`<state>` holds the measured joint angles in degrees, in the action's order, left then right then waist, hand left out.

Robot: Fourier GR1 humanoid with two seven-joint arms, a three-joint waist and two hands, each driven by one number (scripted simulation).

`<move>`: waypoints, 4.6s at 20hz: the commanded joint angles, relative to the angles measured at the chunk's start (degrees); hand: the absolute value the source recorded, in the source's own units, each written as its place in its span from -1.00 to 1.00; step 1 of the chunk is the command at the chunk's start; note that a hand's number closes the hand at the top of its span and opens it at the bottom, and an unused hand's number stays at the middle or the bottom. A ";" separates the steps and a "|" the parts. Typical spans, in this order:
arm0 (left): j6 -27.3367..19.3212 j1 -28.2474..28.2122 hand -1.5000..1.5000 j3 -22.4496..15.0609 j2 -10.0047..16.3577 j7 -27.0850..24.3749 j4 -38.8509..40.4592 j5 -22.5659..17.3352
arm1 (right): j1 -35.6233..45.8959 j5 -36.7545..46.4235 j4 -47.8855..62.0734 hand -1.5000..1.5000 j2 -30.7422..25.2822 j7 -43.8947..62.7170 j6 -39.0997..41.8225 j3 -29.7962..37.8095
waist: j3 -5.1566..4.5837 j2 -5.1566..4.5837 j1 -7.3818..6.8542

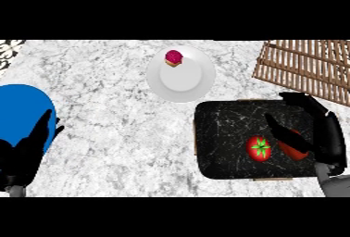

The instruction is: Pick the bell pepper from the tray and place it in the tiered shelf

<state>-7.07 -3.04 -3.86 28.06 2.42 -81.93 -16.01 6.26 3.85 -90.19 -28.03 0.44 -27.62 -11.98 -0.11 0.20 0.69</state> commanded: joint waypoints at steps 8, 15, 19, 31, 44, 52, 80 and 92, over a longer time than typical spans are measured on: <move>2.59 1.42 0.00 3.52 0.75 0.97 1.63 -1.36 | -7.98 29.45 -14.29 -1.00 -7.48 27.95 -3.40 -7.90 | -0.19 0.09 0.19; 2.98 2.43 0.00 3.69 0.71 0.93 2.41 -0.92 | -5.62 30.98 -24.00 -1.00 -16.62 49.46 20.70 -10.99 | -0.26 -0.09 -0.25; 2.31 0.03 0.00 1.05 -1.73 -0.32 -0.01 0.57 | -3.12 28.67 -23.06 -1.00 -20.35 55.32 33.40 -14.12 | -0.15 -0.29 -2.01; 3.25 5.51 0.00 3.94 -2.74 3.56 3.51 1.73 | 4.59 28.95 -15.75 -1.00 -15.44 56.29 47.27 -13.77 | 0.10 -0.24 -0.70; 4.83 -0.92 0.00 6.46 -6.00 2.75 -3.27 5.16 | 2.34 39.77 -2.60 -1.00 -9.39 42.39 45.48 -7.57 | 0.13 -0.17 -0.93; 9.26 4.98 0.00 10.69 -5.81 1.83 4.92 6.68 | 3.50 44.71 0.53 -1.00 -4.59 37.16 47.85 -3.40 | 0.10 -0.20 -0.70; 10.83 -0.78 0.00 13.23 -10.31 0.67 -0.48 10.80 | 2.85 53.58 -9.17 1.00 -1.14 27.02 46.45 4.70 | 0.09 -0.04 -0.78; 11.27 3.60 0.00 14.17 -9.99 1.48 2.87 11.52 | 8.40 33.61 -17.12 1.00 0.68 23.20 52.67 19.53 | 0.06 -0.05 -0.24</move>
<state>3.42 -0.17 9.57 17.55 5.46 -80.90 -4.67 12.44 43.37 -102.08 -27.80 20.25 20.11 2.91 -0.03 0.11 0.31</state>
